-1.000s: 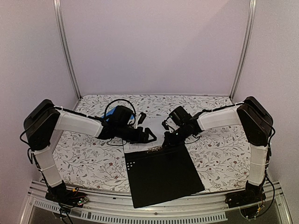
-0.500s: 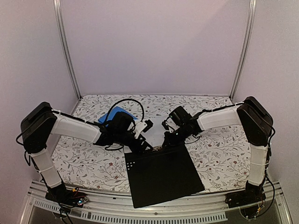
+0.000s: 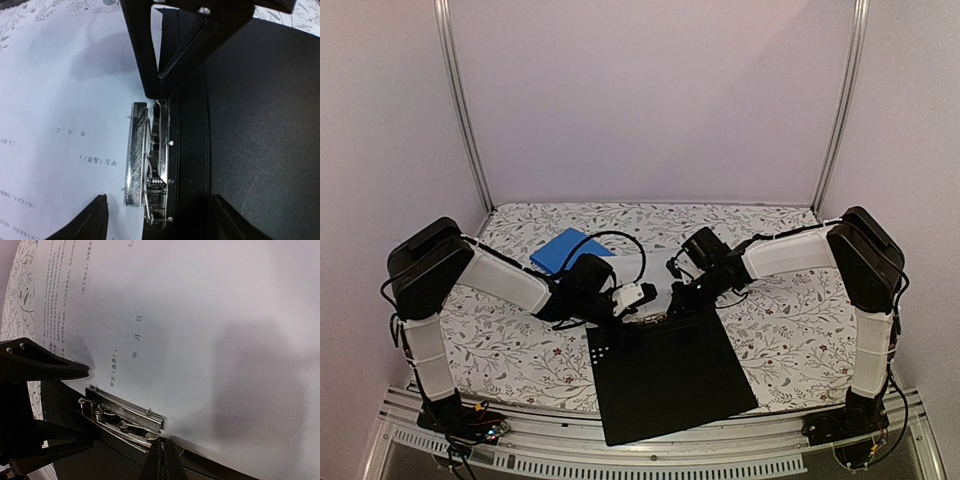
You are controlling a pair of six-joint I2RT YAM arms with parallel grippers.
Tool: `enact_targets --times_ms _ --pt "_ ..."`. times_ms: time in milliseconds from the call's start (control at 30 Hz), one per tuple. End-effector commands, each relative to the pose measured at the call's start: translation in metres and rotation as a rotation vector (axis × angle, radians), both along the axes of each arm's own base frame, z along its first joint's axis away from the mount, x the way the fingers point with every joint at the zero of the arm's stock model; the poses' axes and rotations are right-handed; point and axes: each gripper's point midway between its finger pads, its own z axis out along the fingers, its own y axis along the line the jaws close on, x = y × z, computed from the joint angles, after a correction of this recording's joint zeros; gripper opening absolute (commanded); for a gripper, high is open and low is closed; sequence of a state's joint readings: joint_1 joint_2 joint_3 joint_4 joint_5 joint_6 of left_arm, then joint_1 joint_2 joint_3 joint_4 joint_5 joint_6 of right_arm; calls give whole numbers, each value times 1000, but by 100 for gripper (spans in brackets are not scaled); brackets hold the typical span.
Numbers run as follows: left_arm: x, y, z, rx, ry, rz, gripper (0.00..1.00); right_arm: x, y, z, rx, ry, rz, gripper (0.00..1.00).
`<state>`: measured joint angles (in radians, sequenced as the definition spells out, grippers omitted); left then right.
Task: Put the files into the folder
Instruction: Clamp the file at the center of the board.
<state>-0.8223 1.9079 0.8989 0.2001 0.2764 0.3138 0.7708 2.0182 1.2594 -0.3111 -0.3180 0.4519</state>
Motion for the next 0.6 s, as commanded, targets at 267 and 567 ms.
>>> enact_targets --times_ms 267,567 --pt "-2 -17 -9 15 -49 -139 54 -35 -34 -57 -172 145 7 0" --pt "-2 -8 -16 29 7 -124 38 -36 -36 -57 -175 144 2 0"
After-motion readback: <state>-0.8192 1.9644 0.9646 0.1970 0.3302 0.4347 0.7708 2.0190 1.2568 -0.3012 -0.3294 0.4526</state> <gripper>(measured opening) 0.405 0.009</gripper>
